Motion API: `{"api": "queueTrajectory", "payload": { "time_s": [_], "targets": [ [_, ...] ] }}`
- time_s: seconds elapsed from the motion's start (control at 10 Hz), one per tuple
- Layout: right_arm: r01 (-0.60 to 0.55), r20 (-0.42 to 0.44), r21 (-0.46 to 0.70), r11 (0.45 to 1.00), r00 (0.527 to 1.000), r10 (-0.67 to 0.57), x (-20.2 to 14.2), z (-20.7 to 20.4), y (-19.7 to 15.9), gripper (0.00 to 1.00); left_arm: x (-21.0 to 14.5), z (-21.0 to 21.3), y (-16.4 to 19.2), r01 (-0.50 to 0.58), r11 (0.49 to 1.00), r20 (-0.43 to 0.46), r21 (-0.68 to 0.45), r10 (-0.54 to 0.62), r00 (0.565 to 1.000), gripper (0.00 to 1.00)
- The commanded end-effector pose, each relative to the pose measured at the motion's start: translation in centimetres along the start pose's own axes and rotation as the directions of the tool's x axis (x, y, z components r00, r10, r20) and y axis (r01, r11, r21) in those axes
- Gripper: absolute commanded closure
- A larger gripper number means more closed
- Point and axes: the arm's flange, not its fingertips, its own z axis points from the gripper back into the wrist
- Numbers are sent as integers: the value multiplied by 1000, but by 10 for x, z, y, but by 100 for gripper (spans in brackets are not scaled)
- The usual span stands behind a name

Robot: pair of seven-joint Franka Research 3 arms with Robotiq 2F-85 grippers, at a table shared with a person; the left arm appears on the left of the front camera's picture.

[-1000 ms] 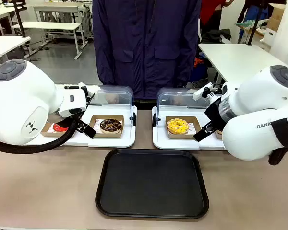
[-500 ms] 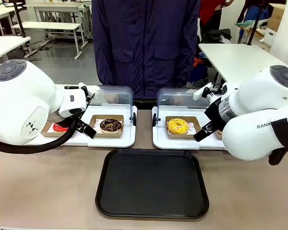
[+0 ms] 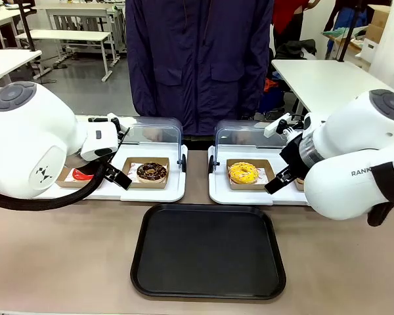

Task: Move the first donut from the left to the tray.
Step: Pick up the Paper togo box containing the Donut indicated by the person and place it on the Handle tray.

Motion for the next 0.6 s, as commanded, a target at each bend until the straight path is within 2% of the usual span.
{"api": "queueTrajectory", "payload": {
  "time_s": [0.0,0.1,0.3,0.5],
  "targets": [
    [0,0,0,1000,1000,0,0,0,0,0,0,0,0,0,1000,0,0,0,1000,0],
    [15,18,-2,1000,1000,-15,22,26,-13,0,17,23,19,-6,1000,24,31,5,1000,0],
    [21,91,-2,1000,996,-21,54,87,-48,0,45,81,60,-6,998,33,-65,9,999,0],
    [29,158,99,995,986,-45,40,141,-89,0,49,120,100,40,980,54,-194,-30,998,0]
  ]
}}
